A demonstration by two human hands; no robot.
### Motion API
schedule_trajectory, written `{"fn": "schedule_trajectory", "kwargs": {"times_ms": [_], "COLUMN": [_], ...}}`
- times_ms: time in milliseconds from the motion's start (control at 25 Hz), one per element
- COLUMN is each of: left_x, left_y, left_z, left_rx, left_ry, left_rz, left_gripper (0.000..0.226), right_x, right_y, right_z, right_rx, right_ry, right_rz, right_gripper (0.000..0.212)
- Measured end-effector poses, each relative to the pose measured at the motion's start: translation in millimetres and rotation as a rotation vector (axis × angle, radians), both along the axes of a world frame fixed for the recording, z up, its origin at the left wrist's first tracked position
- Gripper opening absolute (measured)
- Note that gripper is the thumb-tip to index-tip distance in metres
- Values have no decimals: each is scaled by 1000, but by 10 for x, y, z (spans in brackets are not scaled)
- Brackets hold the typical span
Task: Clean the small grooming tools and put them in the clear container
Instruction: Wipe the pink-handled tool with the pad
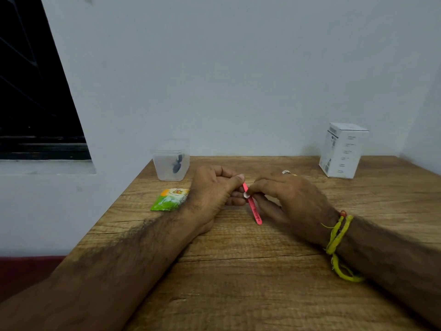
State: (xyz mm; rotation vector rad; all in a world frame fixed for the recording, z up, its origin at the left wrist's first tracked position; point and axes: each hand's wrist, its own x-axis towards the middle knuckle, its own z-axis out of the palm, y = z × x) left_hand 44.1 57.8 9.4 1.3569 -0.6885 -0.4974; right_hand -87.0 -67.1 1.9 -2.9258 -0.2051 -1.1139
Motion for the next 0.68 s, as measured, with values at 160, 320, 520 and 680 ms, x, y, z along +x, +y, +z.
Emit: {"fn": "schedule_trajectory", "kwargs": {"times_ms": [160,320,520,680], "left_x": [5,26,36,38], "left_y": [-20,-14,-8,-13], "left_z": [-12,-13,-18,-21], "left_rx": [3,14,23,29], "left_ry": [-10,-31,-46,-55], "left_rz": [10,40,46,35], "left_gripper": [13,17,14,13], "right_x": [-29,-35,-48,-64], "right_y": [-17,-5,5,-15], "right_z": [16,16,22,44], "right_rx": [-10,-28,-57,-49], "right_ry": [30,34,45,77], "right_rz": [17,0,-5,19], "right_gripper": [13,13,11,11]}}
